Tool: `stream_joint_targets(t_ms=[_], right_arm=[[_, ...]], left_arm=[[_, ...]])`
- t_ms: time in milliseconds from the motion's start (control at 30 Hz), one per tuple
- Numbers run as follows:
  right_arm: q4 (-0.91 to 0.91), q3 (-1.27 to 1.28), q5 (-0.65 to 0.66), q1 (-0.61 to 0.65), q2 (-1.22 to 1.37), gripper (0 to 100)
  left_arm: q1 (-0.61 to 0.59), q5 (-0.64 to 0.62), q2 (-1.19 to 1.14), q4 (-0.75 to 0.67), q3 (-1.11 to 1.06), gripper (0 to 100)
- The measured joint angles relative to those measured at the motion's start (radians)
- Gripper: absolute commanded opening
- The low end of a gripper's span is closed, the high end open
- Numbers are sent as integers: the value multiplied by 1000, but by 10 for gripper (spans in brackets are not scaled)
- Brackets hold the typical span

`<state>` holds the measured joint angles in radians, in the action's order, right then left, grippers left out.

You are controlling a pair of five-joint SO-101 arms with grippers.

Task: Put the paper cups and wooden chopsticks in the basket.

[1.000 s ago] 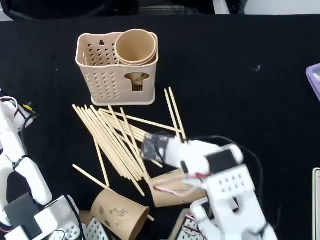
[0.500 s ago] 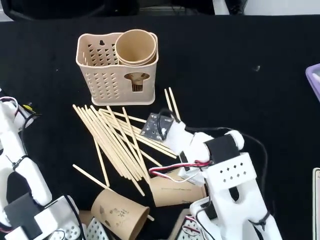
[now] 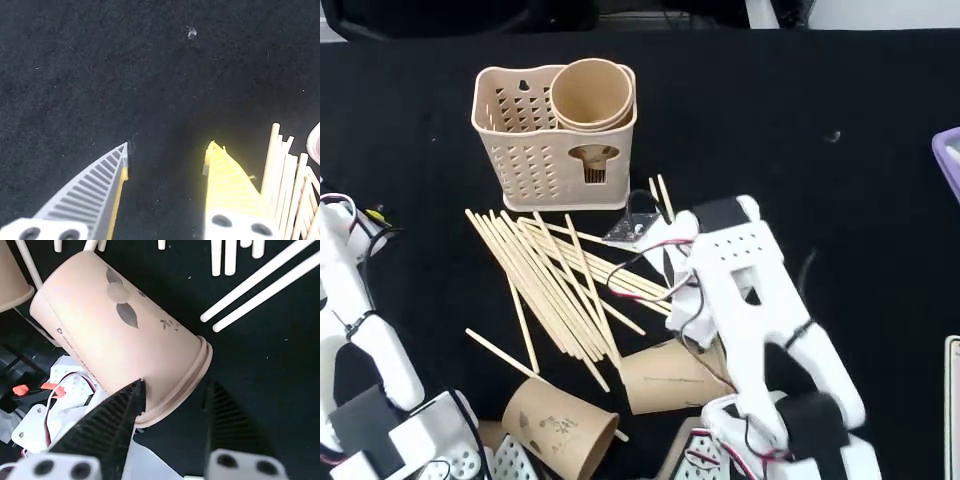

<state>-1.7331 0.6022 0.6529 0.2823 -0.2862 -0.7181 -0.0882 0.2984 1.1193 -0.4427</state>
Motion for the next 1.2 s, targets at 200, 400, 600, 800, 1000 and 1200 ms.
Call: stream_joint_targets(t_ms=[200, 400, 600, 800, 1000, 1200], right_arm=[[0, -46, -3, -5, 44, 10], [0, -92, -3, -9, 48, 11], [0, -193, -3, -9, 49, 15], [0, -143, -68, -9, 54, 158], [0, -72, -89, -9, 57, 119], [0, -54, -92, -9, 55, 113]], left_arm=[[0, 0, 0, 0, 0, 241], [0, 0, 0, 0, 0, 241], [0, 0, 0, 0, 0, 241], [0, 0, 0, -2, 0, 241], [0, 2, 0, -51, -31, 241], [0, 2, 0, -55, -34, 241]])
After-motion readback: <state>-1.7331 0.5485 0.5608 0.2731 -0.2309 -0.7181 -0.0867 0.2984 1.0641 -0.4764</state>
